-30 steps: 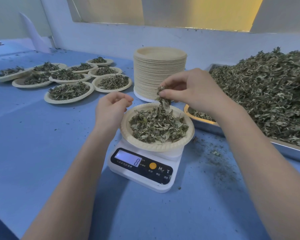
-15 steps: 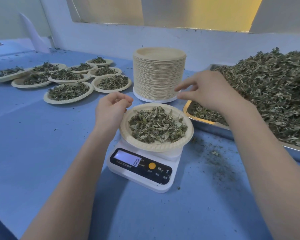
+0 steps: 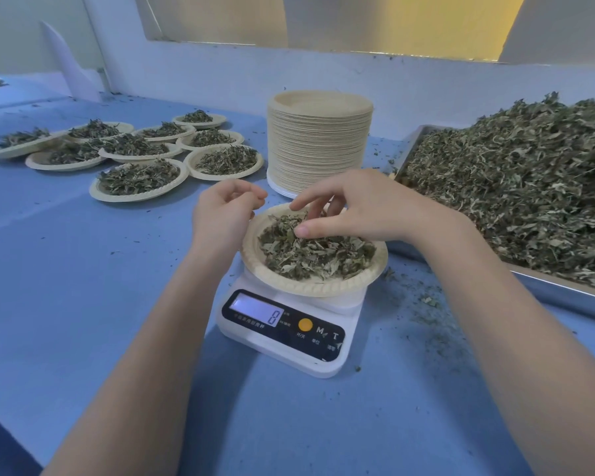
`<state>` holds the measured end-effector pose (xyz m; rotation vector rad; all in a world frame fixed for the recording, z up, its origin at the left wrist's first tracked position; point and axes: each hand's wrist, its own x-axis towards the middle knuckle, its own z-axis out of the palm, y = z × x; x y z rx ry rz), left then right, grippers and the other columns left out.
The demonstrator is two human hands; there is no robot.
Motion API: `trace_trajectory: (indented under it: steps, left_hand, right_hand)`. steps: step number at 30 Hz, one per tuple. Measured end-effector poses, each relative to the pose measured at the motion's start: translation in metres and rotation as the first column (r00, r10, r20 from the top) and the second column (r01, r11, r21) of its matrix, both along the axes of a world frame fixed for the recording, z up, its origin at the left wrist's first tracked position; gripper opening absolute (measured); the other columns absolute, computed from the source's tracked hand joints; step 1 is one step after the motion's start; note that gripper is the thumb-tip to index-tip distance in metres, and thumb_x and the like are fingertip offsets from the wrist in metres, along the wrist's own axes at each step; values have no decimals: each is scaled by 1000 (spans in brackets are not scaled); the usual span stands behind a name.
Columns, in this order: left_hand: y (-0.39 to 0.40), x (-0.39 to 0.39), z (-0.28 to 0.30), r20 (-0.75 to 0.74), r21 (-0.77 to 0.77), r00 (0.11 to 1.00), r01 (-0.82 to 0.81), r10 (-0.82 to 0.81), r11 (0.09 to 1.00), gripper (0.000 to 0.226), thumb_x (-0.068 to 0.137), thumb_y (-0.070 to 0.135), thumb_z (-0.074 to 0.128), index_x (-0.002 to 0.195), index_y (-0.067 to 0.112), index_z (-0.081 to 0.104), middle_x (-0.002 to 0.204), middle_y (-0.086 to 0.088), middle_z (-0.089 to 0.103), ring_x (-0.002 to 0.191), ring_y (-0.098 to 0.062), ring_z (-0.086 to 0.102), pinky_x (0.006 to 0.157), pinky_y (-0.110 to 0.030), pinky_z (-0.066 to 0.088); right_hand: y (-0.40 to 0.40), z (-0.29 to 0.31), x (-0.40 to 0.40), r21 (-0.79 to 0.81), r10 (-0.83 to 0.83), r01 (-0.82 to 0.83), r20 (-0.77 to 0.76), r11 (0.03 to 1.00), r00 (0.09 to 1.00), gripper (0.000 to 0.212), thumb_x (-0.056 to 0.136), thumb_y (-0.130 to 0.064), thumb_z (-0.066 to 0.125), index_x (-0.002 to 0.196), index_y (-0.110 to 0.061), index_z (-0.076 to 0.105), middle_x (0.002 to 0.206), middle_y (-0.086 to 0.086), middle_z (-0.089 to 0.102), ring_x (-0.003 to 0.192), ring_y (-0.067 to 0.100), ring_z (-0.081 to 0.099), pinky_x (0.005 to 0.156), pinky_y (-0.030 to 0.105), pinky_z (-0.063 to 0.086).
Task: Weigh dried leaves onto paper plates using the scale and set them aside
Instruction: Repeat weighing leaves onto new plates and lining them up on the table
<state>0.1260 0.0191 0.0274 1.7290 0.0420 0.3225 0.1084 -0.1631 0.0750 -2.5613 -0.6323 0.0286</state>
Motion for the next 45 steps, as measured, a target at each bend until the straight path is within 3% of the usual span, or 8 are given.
trace_trajectory:
  steps: [6, 20, 41, 45]
  left_hand:
    - [1, 1, -1, -1, -8, 1000, 0, 0, 1000, 22, 84, 6, 54, 73, 22, 65, 78, 6, 64, 68, -5, 55, 58, -21, 42]
    - [1, 2, -1, -4, -2, 1000, -11, 11, 1000, 23, 83, 6, 55, 72, 23, 65, 79, 6, 65, 71, -6, 55, 64, -23, 42]
    - [2, 2, -2, 3, -11, 1000, -8, 8, 1000, 23, 83, 4, 54, 72, 22, 65, 77, 7, 64, 67, -1, 55, 62, -20, 40]
    - [1, 1, -2, -2, -8, 1000, -10, 10, 1000, 23, 83, 5, 54, 73, 22, 65, 78, 7, 65, 68, -2, 56, 62, -21, 40]
  right_hand:
    - [0, -1, 0, -23, -3, 3, 8, 1000, 1000, 29, 77, -49, 71, 105, -45, 64, 92, -21, 66, 72, -18, 52, 61, -1, 36]
    - [1, -3, -1, -85, 5, -9, -37, 996, 999, 42, 73, -55, 72, 113, -43, 63, 98, -15, 64, 78, -8, 53, 65, 13, 37]
    - [2, -4, 0, -81, 3, -3, 4, 997, 1000, 38, 73, -57, 71, 108, -45, 64, 94, -15, 64, 73, -11, 53, 63, 12, 36]
    - [7, -7, 0, -167, 11, -7, 18, 986, 1000, 38, 75, -55, 70, 111, -44, 62, 87, -16, 59, 66, -12, 50, 57, 10, 32]
